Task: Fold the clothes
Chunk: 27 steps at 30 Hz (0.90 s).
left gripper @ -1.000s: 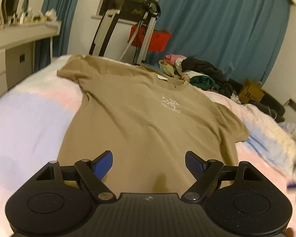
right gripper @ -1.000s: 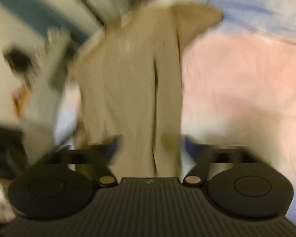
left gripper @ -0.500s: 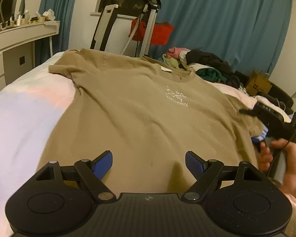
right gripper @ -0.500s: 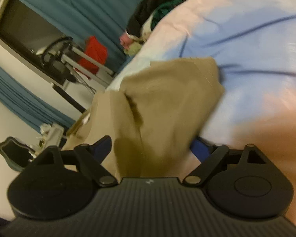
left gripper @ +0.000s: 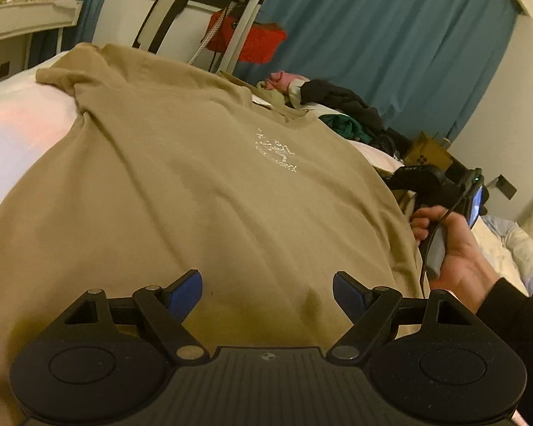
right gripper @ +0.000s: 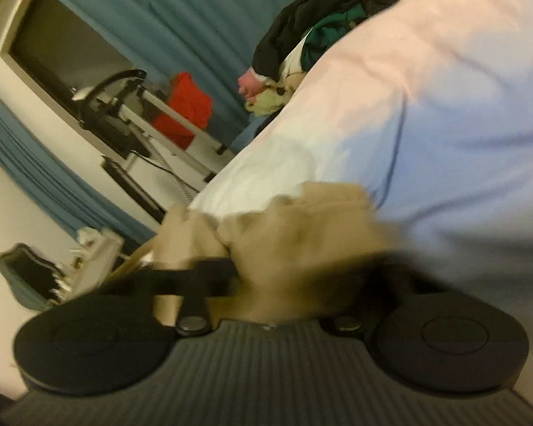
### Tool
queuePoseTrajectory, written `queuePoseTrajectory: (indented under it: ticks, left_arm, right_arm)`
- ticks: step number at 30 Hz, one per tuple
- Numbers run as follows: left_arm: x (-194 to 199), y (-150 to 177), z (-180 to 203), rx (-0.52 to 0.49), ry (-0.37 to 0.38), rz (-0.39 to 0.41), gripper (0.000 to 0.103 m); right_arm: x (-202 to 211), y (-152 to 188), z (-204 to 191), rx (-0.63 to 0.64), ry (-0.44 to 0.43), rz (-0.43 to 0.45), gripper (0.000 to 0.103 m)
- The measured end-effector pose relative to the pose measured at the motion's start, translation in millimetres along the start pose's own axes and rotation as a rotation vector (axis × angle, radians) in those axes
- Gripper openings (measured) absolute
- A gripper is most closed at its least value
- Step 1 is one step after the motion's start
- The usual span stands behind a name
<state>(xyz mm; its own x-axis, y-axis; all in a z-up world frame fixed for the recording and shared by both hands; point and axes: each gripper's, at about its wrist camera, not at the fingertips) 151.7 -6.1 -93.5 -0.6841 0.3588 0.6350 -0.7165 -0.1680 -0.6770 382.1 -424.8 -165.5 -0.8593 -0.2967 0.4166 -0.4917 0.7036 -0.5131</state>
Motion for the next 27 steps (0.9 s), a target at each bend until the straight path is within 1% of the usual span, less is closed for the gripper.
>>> queuePoseTrajectory:
  ticks: [1,4,6,9,10,15,17,18,19,20,22,23,24,25,26,27]
  left_arm:
    - [-0.1,-0.1,-0.1,-0.001,-0.003,0.002,0.082]
    - [-0.4,-0.2,-0.6,-0.006,-0.014,0.006,0.082]
    - [-0.6,-0.4,-0.9,-0.009,-0.020,0.009,0.082]
    - [-1.0,-0.5,-1.3,-0.013,-0.030,0.014,0.082]
    - [-0.8,-0.6,-1.7,-0.014,-0.033,0.016,0.082]
    - [2.3,-1.6,-5.8,-0.005,-0.032,0.023,0.082]
    - [3.2,-2.2,-6.1,-0.004,-0.033,0.026,0.082]
    - [3.7,-3.3,-5.8,-0.003,-0.036,0.027,0.082]
    - [4.2,-4.4,-5.5,-0.001,-0.039,0.029,0.082]
    - [5.0,-5.6,-5.0,-0.002,-0.043,0.031,0.082]
    - [7.6,-9.1,-3.5,-0.013,-0.056,0.038,0.082]
    - [9.0,-10.8,-2.7,-0.018,-0.063,0.041,0.082]
    - [10.3,-12.5,-2.0,-0.023,-0.069,0.045,0.082]
    - [11.8,-14.3,-1.3,-0.030,-0.076,0.051,0.082]
    - [14.0,-15.9,-0.9,-0.037,-0.084,0.061,0.082]
    - [16.7,-16.9,-0.8,-0.043,-0.093,0.072,0.082]
  right_arm:
    - [5.8,-2.6,3.3,-0.021,-0.015,0.036,0.010]
    - [29.5,-7.1,13.6,-0.094,-0.072,0.183,0.010]
    - [42.4,-10.1,19.9,-0.115,-0.064,0.256,0.010]
    - [55.1,-14.0,33.8,-0.156,-0.026,0.318,0.010]
    - [56.8,-14.2,37.7,-0.170,-0.021,0.323,0.010]
    - [55.7,-11.0,54.9,-0.240,-0.019,0.294,0.012]
    - [55.6,-9.5,53.6,-0.237,-0.016,0.279,0.014]
    - [54.1,-9.9,51.5,-0.229,-0.006,0.268,0.020]
    - [53.5,-10.8,50.4,-0.223,0.004,0.261,0.032]
    - [54.1,-11.9,49.6,-0.223,0.005,0.262,0.039]
    - [60.0,-12.6,48.0,-0.224,-0.017,0.298,0.067]
    - [64.7,-13.1,47.5,-0.219,-0.025,0.315,0.070]
    - [67.7,-13.4,45.1,-0.209,-0.031,0.317,0.069]
    - [69.0,-13.6,38.2,-0.180,-0.014,0.304,0.067]
    - [69.9,-13.7,29.0,-0.138,0.020,0.290,0.060]
    - [70.9,-13.9,19.8,-0.097,0.054,0.276,0.032]
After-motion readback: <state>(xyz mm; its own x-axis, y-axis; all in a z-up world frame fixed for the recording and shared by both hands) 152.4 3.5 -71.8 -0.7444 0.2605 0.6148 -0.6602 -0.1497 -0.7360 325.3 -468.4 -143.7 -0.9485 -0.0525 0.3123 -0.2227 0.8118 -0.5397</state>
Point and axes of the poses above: each gripper's, at about its wrist camera, not at the fingertips, and x roughly against the way its jaws point, z to its right, y to its underside, and after that the axes turned 6 degrees about -z, right-handed
